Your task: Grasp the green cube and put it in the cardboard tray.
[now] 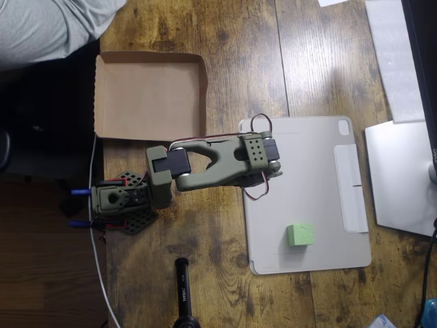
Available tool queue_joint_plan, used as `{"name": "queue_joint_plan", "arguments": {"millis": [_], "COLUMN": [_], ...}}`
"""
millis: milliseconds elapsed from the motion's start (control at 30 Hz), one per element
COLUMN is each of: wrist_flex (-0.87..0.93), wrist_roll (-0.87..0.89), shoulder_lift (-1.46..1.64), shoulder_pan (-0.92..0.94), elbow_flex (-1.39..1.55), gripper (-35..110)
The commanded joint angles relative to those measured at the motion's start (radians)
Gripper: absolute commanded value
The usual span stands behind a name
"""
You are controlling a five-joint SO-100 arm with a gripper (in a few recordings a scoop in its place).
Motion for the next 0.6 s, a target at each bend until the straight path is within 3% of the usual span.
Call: {"name": "queue_joint_plan", "arguments": {"millis": [0,567], "wrist_flex": [-0.011,-0.020], "wrist_roll": [-0.155,-0.153], "shoulder_lift": [0.103,0.103], "shoulder_pan": [0.005,0.025], "elbow_flex": [0.034,0.014], "gripper": [6,6]}}
